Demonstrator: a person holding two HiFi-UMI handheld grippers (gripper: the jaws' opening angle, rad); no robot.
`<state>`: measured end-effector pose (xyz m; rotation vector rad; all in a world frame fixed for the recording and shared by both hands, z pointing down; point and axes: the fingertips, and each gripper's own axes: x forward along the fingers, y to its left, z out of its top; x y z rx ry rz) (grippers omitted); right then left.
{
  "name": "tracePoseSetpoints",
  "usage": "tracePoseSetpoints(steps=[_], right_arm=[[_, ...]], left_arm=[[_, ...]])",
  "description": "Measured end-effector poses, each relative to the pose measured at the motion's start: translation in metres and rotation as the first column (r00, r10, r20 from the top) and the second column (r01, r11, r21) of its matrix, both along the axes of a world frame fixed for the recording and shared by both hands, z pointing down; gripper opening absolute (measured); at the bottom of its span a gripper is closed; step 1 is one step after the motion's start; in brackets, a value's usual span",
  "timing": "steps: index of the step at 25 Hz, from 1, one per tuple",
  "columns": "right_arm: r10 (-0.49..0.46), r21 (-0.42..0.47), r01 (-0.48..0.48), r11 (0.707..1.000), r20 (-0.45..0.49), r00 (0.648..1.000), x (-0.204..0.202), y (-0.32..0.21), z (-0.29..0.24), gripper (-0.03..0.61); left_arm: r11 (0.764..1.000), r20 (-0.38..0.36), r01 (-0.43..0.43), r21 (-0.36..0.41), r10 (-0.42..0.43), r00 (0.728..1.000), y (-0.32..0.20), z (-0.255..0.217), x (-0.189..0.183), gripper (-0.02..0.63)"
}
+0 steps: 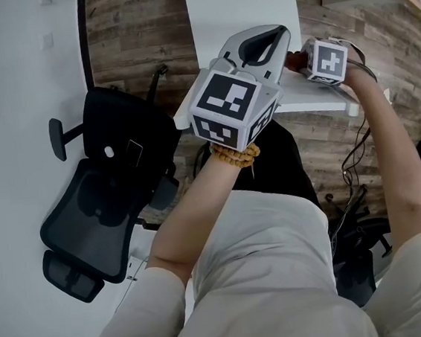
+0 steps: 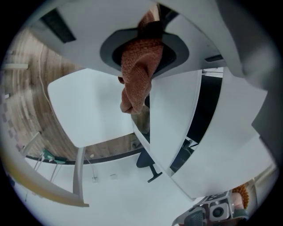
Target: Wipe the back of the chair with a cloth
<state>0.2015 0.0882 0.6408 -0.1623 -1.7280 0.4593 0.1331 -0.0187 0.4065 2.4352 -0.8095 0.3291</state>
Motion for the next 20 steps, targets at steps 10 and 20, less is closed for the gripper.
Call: tracePoseSetpoints(steps=[10,20], right_arm=[[0.274,0.47,-0.357,0.807,0.237,0.932,-0.002,-0.063,-0.171,0.084],[0.407,0.278,-0.884,0.377,0.807,0.428,-0.027,-0.054,-0.416,0.083]], left_arm=[[0.991,0.035,0.006,0.137,-0.011,0.999,0.023,-0.078,-0.034,0.018],[0.954,-0.073,-0.016,0.301,0.04,0.997,0.06,-0.203,-0.042,0.011]])
